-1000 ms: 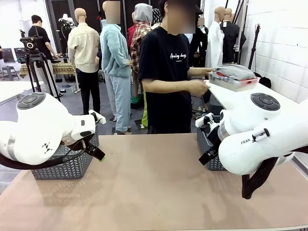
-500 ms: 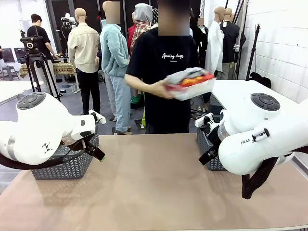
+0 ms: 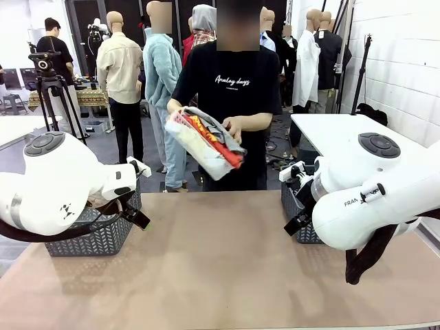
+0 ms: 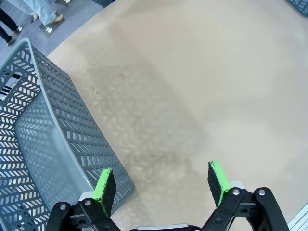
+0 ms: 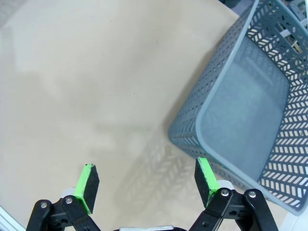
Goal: Sort the tops and bottoms.
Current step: Lift clothes from the center of the table with your left hand.
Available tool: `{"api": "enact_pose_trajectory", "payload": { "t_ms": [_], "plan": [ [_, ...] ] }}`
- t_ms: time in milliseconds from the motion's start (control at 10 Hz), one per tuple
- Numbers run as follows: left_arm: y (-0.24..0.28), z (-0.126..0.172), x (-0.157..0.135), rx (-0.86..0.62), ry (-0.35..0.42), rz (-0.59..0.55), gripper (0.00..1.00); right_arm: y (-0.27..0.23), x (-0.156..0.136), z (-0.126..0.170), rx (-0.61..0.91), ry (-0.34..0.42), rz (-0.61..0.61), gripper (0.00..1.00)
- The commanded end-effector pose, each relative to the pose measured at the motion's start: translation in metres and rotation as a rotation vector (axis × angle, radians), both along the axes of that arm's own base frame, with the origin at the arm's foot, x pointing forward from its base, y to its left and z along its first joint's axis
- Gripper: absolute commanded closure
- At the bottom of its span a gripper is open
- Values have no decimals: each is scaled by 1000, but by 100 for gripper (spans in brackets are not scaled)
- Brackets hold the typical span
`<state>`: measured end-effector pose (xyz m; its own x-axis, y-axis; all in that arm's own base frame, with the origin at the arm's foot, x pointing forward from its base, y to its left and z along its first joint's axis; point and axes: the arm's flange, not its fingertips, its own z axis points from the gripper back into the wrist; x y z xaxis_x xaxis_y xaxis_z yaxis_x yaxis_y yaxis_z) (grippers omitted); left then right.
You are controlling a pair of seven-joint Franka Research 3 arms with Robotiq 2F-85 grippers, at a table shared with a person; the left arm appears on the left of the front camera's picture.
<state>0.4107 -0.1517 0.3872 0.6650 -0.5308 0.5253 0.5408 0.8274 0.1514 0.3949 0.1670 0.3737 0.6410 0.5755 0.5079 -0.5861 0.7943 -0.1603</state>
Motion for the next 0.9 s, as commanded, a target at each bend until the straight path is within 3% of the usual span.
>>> {"api": "enact_pose_trajectory", "payload": {
  "t_ms": [0, 100, 300, 500, 800],
  "plan": [
    [2, 2, 1, -4, -6, 4, 0, 0, 0, 0, 1, 0, 0, 0],
    [0, 0, 0, 0, 0, 0, 0, 0, 0, 0, 0, 0, 0, 0],
    [-13, 65, -36, -12, -130, -36, 0, 13, -41, 55, -69, -97, 7, 0],
    [-2, 109, -54, -35, -184, -70, 0, -1, -70, 109, -27, -185, -15, 0],
    [48, 137, -75, -9, -179, -17, 0, -66, -101, 157, 52, -192, -143, 0]
  ]
}}
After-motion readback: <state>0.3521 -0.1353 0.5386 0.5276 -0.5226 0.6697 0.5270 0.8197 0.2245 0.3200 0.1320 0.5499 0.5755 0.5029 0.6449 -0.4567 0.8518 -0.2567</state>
